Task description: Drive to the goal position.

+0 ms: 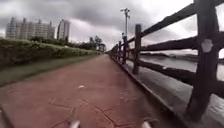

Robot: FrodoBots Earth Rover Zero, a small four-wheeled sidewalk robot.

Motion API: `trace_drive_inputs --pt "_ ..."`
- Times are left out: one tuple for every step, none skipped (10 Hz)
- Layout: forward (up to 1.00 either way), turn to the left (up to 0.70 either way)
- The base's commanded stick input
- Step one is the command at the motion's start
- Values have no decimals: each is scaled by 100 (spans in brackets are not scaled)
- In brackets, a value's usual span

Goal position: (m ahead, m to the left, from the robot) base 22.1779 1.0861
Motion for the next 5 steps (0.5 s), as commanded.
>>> trace_drive_inputs --pt "50 0" --pt "50 0" --pt "50 0" --pt "50 0" --pt "50 0"
